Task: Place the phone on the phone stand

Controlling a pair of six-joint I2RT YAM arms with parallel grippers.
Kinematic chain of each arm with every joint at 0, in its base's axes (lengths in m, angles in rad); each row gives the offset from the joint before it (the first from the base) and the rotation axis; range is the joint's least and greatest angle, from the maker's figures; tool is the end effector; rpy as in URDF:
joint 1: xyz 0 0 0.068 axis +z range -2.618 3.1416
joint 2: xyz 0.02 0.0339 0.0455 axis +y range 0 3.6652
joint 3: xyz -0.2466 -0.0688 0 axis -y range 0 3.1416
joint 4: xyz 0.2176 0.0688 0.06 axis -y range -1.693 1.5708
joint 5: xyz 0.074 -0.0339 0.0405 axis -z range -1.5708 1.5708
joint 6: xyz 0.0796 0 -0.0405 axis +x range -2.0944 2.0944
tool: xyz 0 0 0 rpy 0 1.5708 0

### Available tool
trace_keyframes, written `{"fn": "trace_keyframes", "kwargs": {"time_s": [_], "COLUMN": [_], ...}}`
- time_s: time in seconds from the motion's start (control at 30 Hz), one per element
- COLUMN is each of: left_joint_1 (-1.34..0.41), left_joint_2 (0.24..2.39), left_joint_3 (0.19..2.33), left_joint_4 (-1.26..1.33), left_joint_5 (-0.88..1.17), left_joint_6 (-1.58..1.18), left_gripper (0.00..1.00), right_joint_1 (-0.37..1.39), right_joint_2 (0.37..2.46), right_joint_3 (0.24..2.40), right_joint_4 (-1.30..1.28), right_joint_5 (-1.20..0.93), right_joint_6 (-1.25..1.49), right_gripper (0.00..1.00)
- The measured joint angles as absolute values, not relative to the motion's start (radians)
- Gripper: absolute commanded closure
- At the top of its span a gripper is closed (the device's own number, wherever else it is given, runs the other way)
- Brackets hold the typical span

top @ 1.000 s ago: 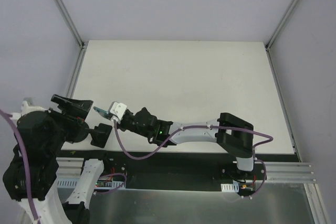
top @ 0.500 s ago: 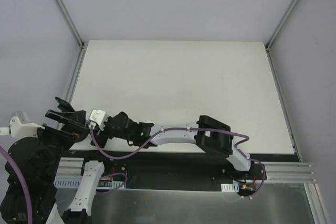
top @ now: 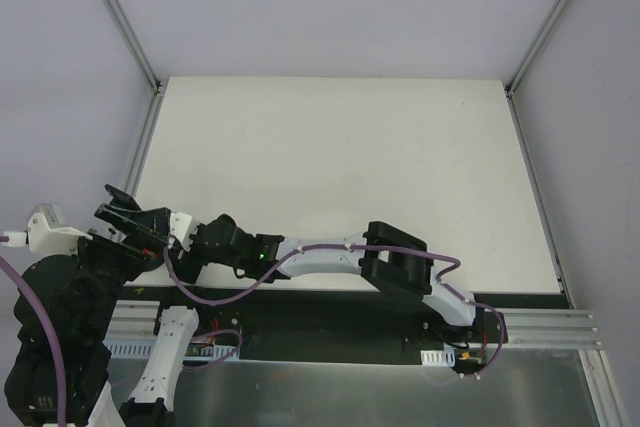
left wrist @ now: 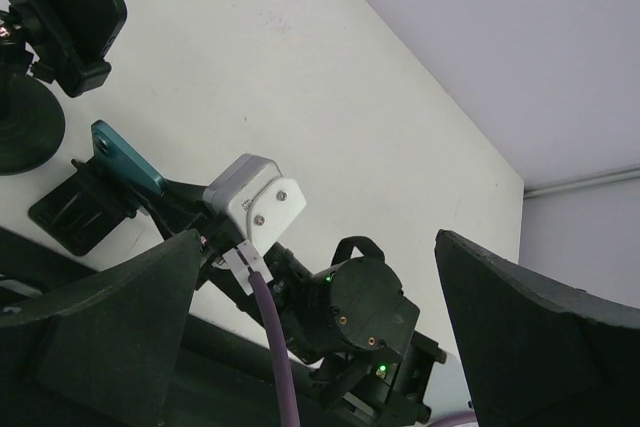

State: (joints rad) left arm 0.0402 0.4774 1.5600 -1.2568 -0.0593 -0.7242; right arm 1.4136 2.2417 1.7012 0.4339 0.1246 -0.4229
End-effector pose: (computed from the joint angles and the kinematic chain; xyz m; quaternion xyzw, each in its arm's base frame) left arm 0.0010 0.0048 0.4205 -0.3032 0.7033 -0.1941 0.6130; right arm 0.0948 0.5346 0.2299 -0.5645 0.4838 0.2764 0.6090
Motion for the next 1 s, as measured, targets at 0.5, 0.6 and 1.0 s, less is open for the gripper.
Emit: {"fn": "trace_keyframes", "kwargs": {"time_s": [0.5,0.6,1.0], "left_joint_1": [0.040,0.040,0.040], "left_joint_2": [0.477,0.478,0.490], "left_joint_3": [1.534,1.513,1.500], "left_joint_4": [-1.251,-1.250,-1.246], "left_joint_5": [-0.052,-0.052,-0.052], "left_joint_6": [-0.717,-0.718,-0.717], "left_gripper": [0.02,0.03,0.02], "right_joint_1": [1.412,1.411,1.412], "right_joint_2": [2.302,2.305,2.305], "right_joint_3": [1.803,1.804,1.804], "right_joint_4": [0.406,0.406,0.405], "right_joint_5": [0.101,0.101,0.100], "right_joint_6": [-0.426,-0.427,-0.428], "right_gripper": [0.99,1.00,0.94]}}
